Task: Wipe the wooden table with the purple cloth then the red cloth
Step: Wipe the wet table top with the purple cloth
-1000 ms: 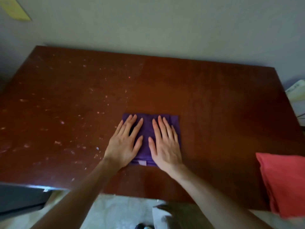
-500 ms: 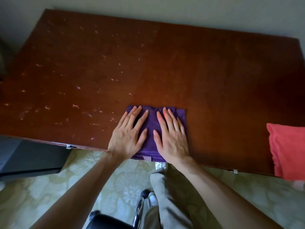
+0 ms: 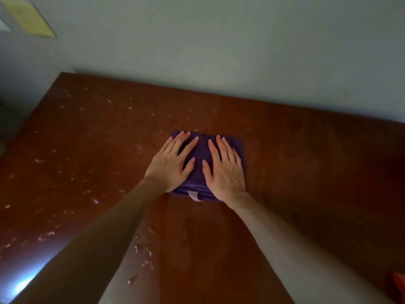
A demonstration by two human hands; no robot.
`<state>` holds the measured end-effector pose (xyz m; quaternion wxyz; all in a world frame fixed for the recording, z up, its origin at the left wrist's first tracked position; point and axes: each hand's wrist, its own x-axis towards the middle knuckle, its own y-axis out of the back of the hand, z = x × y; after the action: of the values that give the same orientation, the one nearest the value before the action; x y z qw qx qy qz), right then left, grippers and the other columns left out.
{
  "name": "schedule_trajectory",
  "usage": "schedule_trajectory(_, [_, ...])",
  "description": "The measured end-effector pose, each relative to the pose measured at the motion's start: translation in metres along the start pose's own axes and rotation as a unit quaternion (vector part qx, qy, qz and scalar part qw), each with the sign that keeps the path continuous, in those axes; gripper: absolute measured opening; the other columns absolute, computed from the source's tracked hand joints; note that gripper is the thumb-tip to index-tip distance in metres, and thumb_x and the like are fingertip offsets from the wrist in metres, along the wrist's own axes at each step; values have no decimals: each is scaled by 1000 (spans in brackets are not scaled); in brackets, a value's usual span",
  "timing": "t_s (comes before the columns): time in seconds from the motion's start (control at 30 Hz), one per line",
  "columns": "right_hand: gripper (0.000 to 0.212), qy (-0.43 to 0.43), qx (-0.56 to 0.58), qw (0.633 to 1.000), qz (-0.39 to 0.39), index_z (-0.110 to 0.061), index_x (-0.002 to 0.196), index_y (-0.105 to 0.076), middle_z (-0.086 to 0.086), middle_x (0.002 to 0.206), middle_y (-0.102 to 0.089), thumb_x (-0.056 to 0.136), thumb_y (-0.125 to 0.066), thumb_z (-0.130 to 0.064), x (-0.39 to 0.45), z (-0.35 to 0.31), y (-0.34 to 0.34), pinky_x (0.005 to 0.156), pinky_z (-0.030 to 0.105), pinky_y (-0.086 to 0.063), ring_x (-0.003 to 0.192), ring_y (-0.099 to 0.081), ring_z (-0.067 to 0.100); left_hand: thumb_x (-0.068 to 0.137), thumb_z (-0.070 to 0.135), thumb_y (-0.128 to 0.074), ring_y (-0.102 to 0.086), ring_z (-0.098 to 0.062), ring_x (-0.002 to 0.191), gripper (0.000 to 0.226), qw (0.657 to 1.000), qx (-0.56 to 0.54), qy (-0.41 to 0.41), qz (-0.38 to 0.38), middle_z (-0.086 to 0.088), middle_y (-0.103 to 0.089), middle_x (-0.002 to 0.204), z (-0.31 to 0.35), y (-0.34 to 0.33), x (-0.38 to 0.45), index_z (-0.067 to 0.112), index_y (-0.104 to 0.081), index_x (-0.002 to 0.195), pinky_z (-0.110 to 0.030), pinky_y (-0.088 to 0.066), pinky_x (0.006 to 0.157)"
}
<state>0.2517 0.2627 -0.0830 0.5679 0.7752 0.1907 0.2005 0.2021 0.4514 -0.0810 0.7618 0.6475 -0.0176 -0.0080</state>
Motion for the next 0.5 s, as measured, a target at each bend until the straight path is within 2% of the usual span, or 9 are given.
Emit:
schedule_trajectory(0.17, [67,27,-6,1000,-2,-15,158,-36,11,167,-32,102,-23,-50,91,6,-6,126,46,-26,156,-26,26,102,51,-16,-20,-25,155,66,1000,-4,28,10,-10,-26,166,-42,7,68,23,-20,162,-43,-13,128])
schedule_trajectory(0.3, [69,29,-7,999,17,-14,156,-40,12,164,-37,100,-24,-50,138,9,-15,123,46,-27,154,-30,27,101,50,-19,-25,-29,153,66,1000,3,18,17,-13,-32,163,-71,9,109,20,-28,159,-43,-17,127])
schedule_trajectory(0.5, [67,13,-10,1000,16,-13,159,-33,13,167,-31,103,-27,-48,179,9,-20,126,46,-22,156,-24,28,97,56,-12,-26,-30,152,73,1000,11,2,15,-13,-29,164,-96,14,149,20,-27,160,-44,-16,126])
